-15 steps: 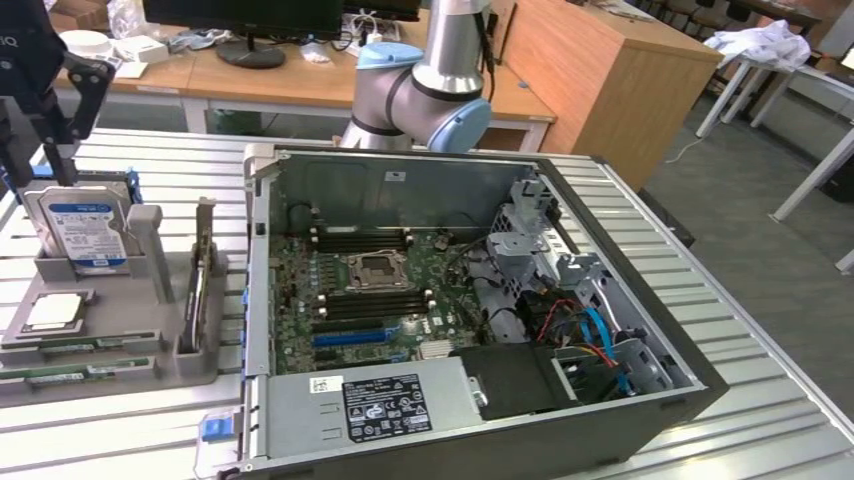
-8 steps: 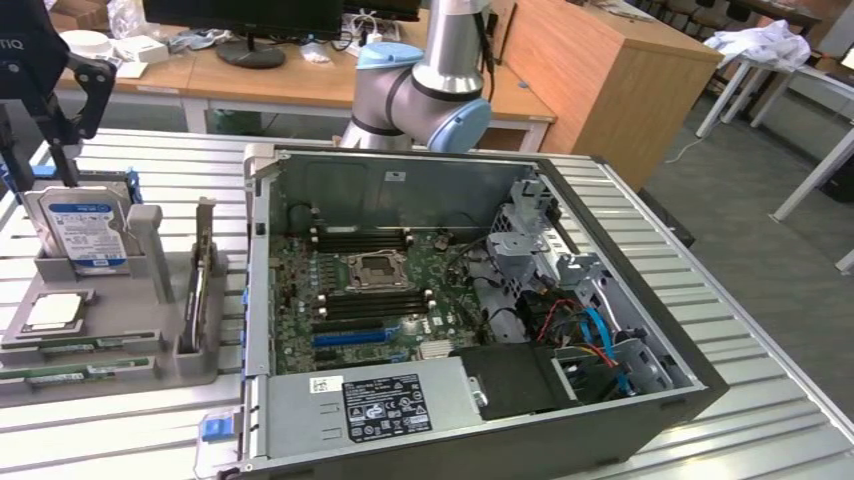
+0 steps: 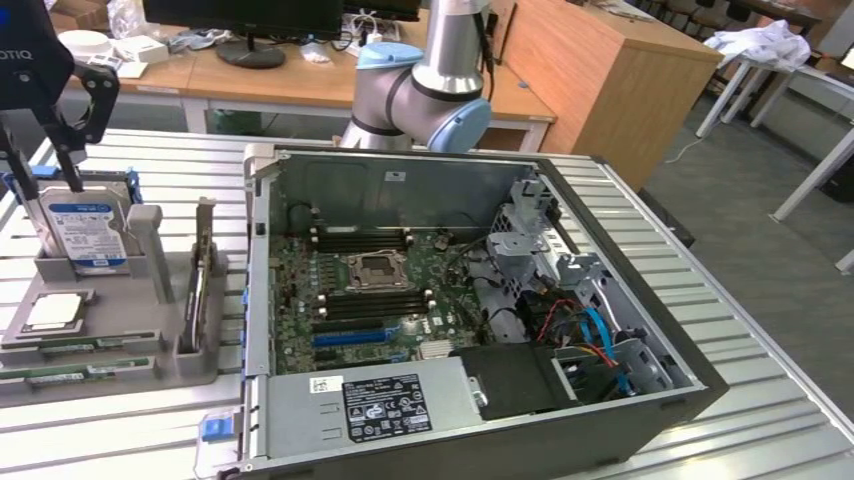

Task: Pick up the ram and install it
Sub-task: 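Pick up the ram and move it above insertion slot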

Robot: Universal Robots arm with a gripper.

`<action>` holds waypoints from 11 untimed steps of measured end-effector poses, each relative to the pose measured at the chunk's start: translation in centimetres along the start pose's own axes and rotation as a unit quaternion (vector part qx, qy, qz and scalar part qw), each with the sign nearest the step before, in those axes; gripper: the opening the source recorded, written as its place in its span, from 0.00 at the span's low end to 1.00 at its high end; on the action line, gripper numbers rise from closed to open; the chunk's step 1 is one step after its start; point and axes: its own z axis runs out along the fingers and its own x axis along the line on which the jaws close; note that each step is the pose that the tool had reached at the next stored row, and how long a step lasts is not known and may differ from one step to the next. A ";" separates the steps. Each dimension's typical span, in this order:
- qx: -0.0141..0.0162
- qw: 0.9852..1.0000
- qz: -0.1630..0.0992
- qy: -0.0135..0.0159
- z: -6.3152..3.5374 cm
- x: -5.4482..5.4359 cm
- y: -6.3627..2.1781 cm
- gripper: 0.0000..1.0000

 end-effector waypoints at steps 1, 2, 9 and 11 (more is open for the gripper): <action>0.000 1.000 -0.009 0.000 0.10 0.0 0.01 0.35; -0.001 1.000 -0.018 -0.001 0.20 0.0 0.01 0.35; -0.003 0.997 -0.081 -0.002 0.88 0.0 0.06 0.35; -0.004 0.995 -0.099 -0.002 1.08 0.0 0.07 0.35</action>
